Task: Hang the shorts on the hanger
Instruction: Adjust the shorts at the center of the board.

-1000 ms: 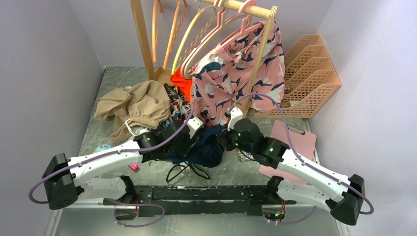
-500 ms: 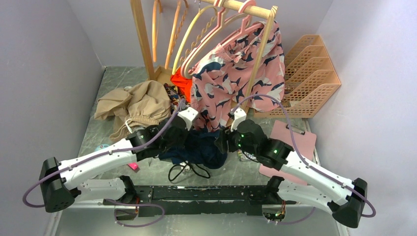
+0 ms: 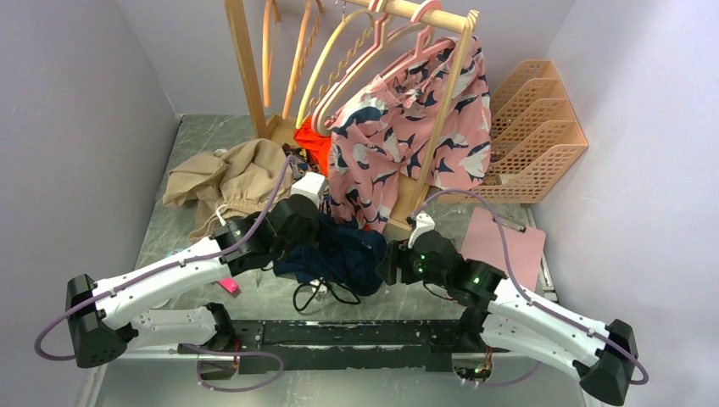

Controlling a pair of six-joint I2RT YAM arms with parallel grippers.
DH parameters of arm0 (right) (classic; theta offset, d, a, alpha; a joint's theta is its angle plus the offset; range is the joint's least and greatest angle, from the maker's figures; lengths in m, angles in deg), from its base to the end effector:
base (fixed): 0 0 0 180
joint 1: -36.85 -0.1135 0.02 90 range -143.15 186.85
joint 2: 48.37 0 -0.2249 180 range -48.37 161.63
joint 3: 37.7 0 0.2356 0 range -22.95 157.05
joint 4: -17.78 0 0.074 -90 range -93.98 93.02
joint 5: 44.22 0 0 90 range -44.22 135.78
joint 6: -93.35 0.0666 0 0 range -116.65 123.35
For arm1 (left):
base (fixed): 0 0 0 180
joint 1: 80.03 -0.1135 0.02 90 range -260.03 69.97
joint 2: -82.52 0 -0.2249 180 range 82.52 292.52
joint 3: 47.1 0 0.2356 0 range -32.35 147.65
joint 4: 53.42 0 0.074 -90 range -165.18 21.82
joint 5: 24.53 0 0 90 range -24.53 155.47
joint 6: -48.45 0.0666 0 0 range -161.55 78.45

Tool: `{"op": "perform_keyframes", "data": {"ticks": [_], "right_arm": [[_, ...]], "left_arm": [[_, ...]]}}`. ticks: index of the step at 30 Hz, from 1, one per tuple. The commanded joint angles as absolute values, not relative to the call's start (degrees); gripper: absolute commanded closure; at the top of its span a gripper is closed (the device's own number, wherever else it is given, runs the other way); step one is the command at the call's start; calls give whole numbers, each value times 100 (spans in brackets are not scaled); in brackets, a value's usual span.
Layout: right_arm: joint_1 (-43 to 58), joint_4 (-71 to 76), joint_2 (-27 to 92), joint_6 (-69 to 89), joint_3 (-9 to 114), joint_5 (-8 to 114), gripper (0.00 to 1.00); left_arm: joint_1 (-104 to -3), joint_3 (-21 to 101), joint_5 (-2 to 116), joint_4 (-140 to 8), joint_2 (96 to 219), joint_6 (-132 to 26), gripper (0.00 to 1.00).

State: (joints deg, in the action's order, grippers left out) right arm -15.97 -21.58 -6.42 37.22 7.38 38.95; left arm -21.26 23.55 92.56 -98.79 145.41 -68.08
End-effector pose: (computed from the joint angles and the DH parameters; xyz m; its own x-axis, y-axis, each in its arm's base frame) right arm 0.1278 0.1554 0.1939 -0.7051 -0.0140 -0.7089 -0.4097 0.8241 0.3912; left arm 0.1589 -0.2036 0.2642 -0.5396 0.1229 -0.8329 0.3724 0.9221 -0.1052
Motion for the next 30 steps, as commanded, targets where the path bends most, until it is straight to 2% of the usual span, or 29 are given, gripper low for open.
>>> {"op": "perform_keyframes", "data": {"ticks": [1, 4, 14, 16, 18, 21, 25, 30], "right_arm": [[-1580, -1386, -790, 4619, 278, 4227, 30], [-1619, -1230, -615, 4780, 147, 4226, 34], [-1924, -667, 398, 5077, 131, 4203, 64], [-2015, -804, 477, 5018, 332, 3960, 77], [-2033, -1224, 409, 4845, 675, 3548, 99], [-2034, -2285, 153, 4216, 1730, 2822, 100], [-2034, -3576, 382, 2893, 4043, 2039, 100], [-2032, -4259, 932, 2020, 6430, 1990, 100]], "left_arm": [[-2096, 2696, 9585, -10003, 14501, -7152, 93], [-2095, 2738, 9646, -10079, 14539, -7177, 93], [-2096, 2737, 9729, -10092, 14275, -7278, 93], [-2096, 2782, 9742, -10127, 14212, -7274, 93], [-2096, 2878, 9727, -10187, 14145, -7271, 93], [-2096, 3132, 9609, -10218, 13880, -7118, 93], [-2096, 3738, 9117, -9995, 13292, -6636, 93], [-2096, 4506, 8010, -9486, 12788, -6161, 93]]}}
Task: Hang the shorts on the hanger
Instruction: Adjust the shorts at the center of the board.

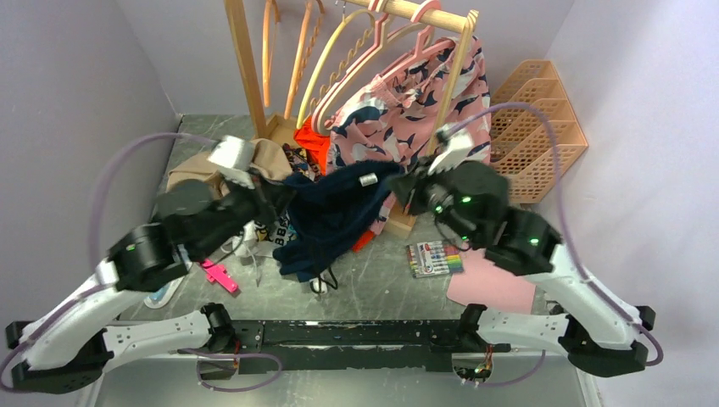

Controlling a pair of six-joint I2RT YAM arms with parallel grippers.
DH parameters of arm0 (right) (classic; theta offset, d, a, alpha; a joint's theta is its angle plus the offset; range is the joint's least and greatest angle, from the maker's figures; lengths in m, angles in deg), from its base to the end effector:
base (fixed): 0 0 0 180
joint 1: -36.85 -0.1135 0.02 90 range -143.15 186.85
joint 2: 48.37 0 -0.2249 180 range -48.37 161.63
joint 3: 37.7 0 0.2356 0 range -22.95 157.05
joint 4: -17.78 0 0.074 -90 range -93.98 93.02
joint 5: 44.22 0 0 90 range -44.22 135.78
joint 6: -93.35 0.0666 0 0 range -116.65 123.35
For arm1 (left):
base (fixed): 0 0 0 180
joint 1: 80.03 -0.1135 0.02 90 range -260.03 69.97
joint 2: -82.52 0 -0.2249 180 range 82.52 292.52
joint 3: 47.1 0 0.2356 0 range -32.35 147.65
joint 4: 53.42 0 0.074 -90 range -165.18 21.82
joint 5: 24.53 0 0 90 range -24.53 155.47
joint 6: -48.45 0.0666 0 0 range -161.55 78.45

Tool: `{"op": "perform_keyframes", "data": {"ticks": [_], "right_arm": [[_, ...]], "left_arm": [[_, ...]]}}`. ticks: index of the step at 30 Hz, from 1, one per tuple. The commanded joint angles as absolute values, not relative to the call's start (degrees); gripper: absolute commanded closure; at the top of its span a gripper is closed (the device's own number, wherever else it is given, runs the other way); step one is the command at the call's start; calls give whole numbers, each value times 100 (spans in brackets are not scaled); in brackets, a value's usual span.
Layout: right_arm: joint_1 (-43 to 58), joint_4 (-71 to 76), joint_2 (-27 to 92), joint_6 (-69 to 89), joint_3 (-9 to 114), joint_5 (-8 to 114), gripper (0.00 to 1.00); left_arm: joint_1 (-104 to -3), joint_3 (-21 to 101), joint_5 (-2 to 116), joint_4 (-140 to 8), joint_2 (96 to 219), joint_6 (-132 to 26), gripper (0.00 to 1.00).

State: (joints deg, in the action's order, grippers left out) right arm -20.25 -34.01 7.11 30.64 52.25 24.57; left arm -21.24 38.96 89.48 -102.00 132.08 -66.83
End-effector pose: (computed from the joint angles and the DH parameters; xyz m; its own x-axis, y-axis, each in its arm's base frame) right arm 0.1379 0.1689 0.3916 -0.4166 0.1430 -0.8978 -0.4548 0.8223 0.3420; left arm 0.1244 -0.1530 0.3966 -0.3436 -0.1856 -0.9206 0.4737 0.8122 -0.3406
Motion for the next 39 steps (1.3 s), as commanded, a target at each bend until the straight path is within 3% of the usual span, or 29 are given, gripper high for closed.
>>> {"op": "perform_keyframes", "data": {"ticks": [1, 6, 16, 24, 30, 32, 36, 39], "right_arm": [[-2030, -4293, 1014, 1942, 6660, 2029, 100], [-2034, -3935, 1027, 1974, 5980, 2129, 100], [-1960, -2252, 948, 3169, 2951, 2638, 100], [-1434, -1442, 1299, 3832, 2096, 2806, 100], [-859, -897, 1774, 4167, 1796, 3408, 100], [-856, -853, 1836, 4208, 1764, 3445, 93], [-848, -829, 1634, 4274, 1591, 3579, 63], [-858, -990, 1351, 4369, 1396, 3635, 53]], "left_arm": [[-2096, 4555, 7809, -9396, 12699, -6102, 93], [-2093, 3926, 7470, -9113, 12267, -6312, 93], [-2092, 2048, 8767, -9914, 12086, -7883, 93], [-2090, 1013, 9884, -10189, 11835, -9059, 93], [-2096, 751, 10220, -10167, 12689, -9771, 93], [-2108, 885, 10341, -10284, 13108, -9963, 93], [-2267, 1275, 10256, -10438, 13914, -10073, 93], [-2366, 1520, 10129, -10454, 14240, -10043, 93]]}}
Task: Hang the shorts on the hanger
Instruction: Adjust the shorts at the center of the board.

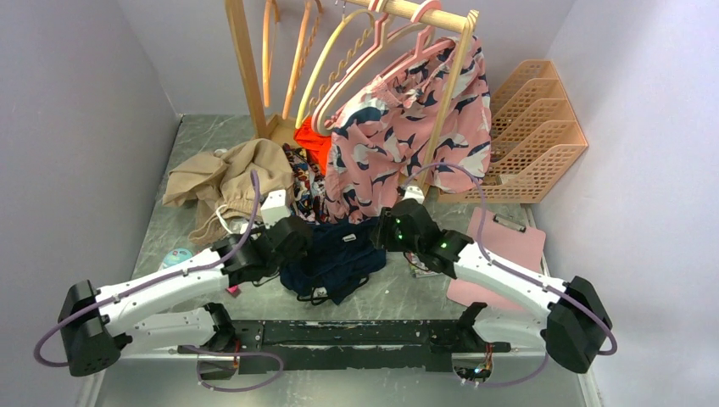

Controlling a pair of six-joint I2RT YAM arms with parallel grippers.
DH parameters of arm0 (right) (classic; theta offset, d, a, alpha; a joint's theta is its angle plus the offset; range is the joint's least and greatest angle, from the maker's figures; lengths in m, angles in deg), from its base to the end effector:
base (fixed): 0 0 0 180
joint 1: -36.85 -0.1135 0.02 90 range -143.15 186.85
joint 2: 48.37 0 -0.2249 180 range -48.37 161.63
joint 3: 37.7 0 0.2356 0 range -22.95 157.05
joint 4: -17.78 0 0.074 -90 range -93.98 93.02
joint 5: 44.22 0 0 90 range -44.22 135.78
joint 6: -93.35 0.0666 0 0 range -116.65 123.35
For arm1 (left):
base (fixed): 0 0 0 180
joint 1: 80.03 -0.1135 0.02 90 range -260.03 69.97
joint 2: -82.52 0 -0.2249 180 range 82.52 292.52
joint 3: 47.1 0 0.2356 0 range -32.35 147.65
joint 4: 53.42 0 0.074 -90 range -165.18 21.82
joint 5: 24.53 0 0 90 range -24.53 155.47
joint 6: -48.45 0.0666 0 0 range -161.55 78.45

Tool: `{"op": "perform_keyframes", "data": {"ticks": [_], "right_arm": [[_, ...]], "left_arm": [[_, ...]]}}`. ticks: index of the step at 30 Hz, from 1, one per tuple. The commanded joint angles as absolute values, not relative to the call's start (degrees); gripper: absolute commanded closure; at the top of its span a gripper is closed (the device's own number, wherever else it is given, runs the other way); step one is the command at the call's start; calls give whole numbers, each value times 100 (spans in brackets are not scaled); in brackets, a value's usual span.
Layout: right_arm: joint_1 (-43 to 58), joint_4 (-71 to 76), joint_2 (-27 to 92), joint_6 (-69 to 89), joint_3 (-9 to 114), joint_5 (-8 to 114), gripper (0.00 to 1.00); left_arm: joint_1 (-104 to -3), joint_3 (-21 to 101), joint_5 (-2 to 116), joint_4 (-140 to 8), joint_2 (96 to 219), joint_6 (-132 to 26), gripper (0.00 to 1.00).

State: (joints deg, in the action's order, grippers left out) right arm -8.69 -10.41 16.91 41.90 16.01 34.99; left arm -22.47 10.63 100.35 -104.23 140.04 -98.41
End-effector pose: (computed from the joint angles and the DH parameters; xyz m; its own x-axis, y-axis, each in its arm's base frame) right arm 0.1938 0.1797 0.1814 -0.7245 0.1358 -0.6758 -0.1903 0.9029 0.3854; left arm 0.1483 -0.1623 0.2047 -0.6433 -0.2685 -0.7170 -0.0750 0.9541 -0.2899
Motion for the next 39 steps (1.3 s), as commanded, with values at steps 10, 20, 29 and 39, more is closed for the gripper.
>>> {"op": "perform_keyframes", "data": {"ticks": [10, 20, 29, 39], "right_arm": [[-881, -473, 401, 5209, 314, 4157, 45], [-878, 374, 1000, 5813, 487, 3674, 39], [-866, 472, 1386, 6041, 535, 3641, 43], [-865, 73, 662, 6147, 587, 3536, 36]], "left_arm": [[-2403, 1311, 9893, -10036, 14108, -10031, 93], [-2402, 1196, 9792, -10007, 14049, -10089, 93], [-2402, 1126, 9756, -10076, 13901, -10075, 93], [-2404, 1092, 9744, -10049, 13874, -10042, 93]]}}
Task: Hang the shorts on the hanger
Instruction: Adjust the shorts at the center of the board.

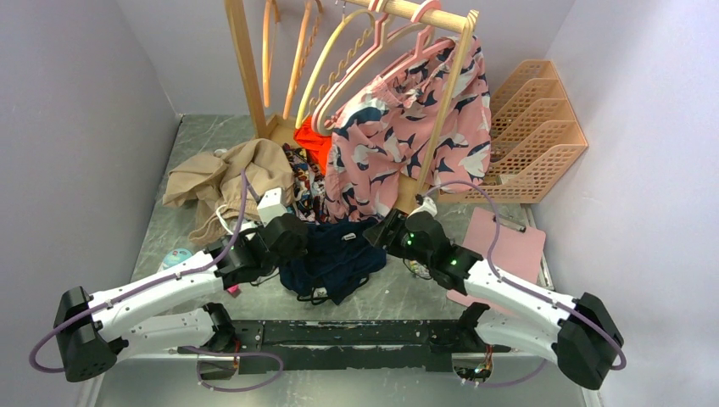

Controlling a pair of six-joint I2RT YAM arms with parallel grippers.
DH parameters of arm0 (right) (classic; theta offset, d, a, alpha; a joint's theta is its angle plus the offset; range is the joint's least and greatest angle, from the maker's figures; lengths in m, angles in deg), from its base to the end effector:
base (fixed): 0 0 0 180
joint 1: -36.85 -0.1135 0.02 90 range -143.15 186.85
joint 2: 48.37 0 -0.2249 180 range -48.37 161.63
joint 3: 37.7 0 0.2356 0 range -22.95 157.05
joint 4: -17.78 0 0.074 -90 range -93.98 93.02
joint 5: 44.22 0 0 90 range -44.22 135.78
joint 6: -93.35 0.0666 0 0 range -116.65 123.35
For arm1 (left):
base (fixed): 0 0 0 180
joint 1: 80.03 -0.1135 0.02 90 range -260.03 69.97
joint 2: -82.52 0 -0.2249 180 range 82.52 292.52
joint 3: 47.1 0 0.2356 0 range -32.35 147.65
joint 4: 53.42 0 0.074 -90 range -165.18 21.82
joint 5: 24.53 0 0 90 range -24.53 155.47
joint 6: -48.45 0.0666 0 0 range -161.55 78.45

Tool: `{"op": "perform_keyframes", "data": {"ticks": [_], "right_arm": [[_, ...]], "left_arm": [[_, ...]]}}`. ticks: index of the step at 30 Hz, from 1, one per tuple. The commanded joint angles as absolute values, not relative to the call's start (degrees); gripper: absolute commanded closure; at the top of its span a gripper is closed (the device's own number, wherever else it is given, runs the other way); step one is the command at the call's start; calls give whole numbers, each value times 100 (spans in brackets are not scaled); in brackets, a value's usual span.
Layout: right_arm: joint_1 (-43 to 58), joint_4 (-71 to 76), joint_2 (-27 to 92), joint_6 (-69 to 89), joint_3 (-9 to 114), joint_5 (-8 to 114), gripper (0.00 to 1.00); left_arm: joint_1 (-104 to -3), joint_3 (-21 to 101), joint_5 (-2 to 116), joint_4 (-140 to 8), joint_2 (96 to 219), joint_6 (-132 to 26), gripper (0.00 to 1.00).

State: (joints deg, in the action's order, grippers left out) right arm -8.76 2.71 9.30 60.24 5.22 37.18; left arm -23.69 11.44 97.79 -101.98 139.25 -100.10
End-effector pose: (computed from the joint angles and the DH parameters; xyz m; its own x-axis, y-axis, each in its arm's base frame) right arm 0.1812 0.1709 0.1740 -0.7058 0.4629 -0.5362 -0.0450 0.7261 0.6861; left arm 0.1523 -0.1645 0.2141 -0.6375 -0.3434 -0.6897 -0.0833 0.9207 -0.3813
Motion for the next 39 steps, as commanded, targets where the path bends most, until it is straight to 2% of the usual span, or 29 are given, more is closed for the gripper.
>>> {"op": "perform_keyframes", "data": {"ticks": [1, 10, 15, 18, 20, 23, 25, 27, 31, 39], "right_arm": [[-865, -27, 697, 6141, 632, 3504, 36], [-863, -9, 1210, 6434, 563, 3523, 50], [-853, 198, 1531, 6293, 601, 3506, 69], [-829, 75, 1647, 5943, 748, 3457, 86], [-803, -110, 1622, 5670, 868, 3422, 100], [-788, -509, 1508, 5241, 1040, 3391, 100], [-768, -749, 1445, 4958, 1129, 3481, 100], [-773, -967, 1435, 4745, 1222, 3604, 100], [-765, -1269, 1359, 4493, 1361, 3700, 100], [-712, -1437, 1316, 4195, 1473, 3880, 100]], "left_arm": [[-2402, 1097, 9736, -10025, 13876, -10028, 93], [-2404, 1176, 9744, -9990, 13919, -9946, 93], [-2404, 1115, 9634, -9901, 13905, -9833, 92], [-2399, 1089, 9477, -9832, 13857, -9690, 81], [-2403, 1109, 9391, -9820, 13806, -9527, 64], [-2404, 1182, 9306, -9913, 13710, -9265, 31], [-2401, 1257, 9271, -10017, 13625, -9045, 17], [-2404, 1359, 9183, -10099, 13562, -8738, 10], [-2402, 1679, 8944, -10378, 13626, -8058, 6], [-2404, 2270, 7871, -10647, 13714, -6546, 6]]}}
